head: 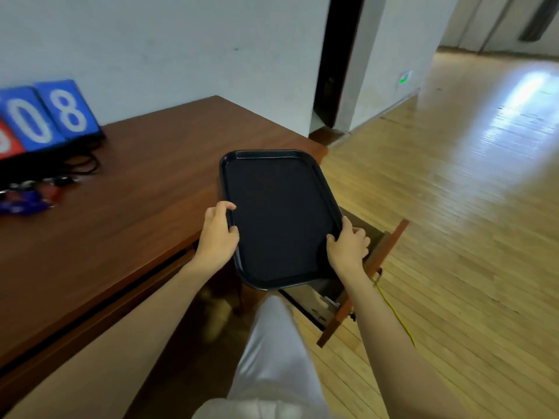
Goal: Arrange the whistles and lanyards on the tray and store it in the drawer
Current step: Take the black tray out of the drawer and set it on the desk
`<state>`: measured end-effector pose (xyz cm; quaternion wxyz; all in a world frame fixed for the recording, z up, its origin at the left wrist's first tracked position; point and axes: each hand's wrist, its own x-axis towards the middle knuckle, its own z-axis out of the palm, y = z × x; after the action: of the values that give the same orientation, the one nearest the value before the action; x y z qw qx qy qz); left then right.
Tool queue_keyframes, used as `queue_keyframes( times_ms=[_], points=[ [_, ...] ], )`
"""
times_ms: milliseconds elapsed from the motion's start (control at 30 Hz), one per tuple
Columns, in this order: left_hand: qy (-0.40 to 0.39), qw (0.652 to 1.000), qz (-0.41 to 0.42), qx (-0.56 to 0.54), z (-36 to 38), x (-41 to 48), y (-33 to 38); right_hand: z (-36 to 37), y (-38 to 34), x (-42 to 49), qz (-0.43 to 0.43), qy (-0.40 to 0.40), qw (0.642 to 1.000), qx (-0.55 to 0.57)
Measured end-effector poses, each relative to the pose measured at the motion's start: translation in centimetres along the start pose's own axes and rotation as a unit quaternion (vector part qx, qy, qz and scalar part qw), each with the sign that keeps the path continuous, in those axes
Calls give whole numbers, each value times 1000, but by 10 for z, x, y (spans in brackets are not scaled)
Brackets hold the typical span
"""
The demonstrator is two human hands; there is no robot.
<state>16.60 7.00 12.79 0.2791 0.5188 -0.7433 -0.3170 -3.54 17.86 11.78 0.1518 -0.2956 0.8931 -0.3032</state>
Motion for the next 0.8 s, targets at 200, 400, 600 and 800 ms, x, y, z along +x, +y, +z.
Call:
queue_keyframes(
  times_ms=[200, 400, 600, 800],
  points=[
    [80, 992, -91, 27, -76, -22, -51, 63, -72, -15, -129, -87, 988, -6],
    [132, 975, -172, 37, -130, -51, -98, 117, -139, -37, -217, -138, 965, -42],
    [151, 957, -245, 32, -155, -77, -133, 159, -173, -61, -283, -172, 941, -65],
    [181, 942, -279, 50, -167, -101, -151, 184, -196, -74, -364, -186, 909, -78]
  ],
)
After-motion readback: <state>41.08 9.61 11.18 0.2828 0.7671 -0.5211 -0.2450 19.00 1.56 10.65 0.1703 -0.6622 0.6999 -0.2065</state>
